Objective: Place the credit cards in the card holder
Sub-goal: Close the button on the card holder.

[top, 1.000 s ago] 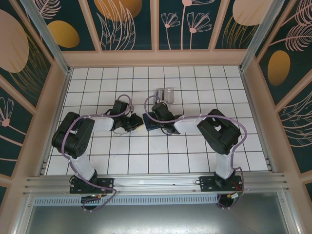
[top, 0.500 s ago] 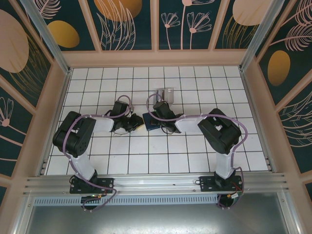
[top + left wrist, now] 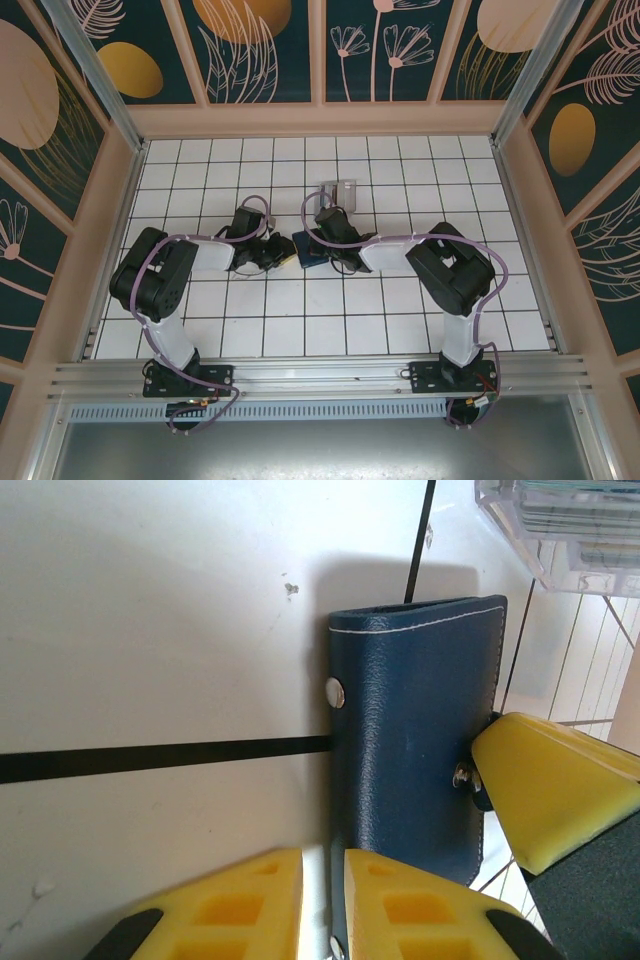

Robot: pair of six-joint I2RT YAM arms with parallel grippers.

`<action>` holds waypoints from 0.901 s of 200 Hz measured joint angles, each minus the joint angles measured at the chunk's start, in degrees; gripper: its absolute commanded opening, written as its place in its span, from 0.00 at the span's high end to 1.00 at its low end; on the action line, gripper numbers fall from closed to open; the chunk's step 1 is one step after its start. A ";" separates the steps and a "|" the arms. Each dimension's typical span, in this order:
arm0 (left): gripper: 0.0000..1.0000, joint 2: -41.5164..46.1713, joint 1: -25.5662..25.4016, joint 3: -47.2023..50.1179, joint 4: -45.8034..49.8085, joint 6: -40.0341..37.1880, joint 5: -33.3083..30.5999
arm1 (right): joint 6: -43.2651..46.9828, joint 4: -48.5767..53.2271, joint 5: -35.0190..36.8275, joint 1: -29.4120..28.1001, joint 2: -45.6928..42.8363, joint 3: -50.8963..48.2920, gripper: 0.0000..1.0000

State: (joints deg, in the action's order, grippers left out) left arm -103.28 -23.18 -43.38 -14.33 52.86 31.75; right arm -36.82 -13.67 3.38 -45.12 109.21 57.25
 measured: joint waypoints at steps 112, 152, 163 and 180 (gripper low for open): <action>0.80 -0.52 0.28 -0.11 -0.48 0.90 1.01 | -0.61 -1.44 -1.55 0.79 -0.24 -0.55 1.00; 0.80 -0.55 0.28 -0.13 -0.50 0.92 1.05 | -0.63 -2.14 -1.75 0.79 -0.24 -0.98 1.00; 0.80 -0.55 0.28 -0.13 -0.50 1.05 1.05 | -0.61 -2.23 -1.75 0.79 -0.24 -1.01 1.00; 0.80 -0.59 0.33 -0.13 -0.50 1.07 1.14 | -0.52 -2.47 -1.77 0.79 -0.24 -1.14 1.00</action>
State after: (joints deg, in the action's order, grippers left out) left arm -103.88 -22.85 -43.51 -14.83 53.93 32.88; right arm -37.34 -16.14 1.61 -44.34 108.97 56.12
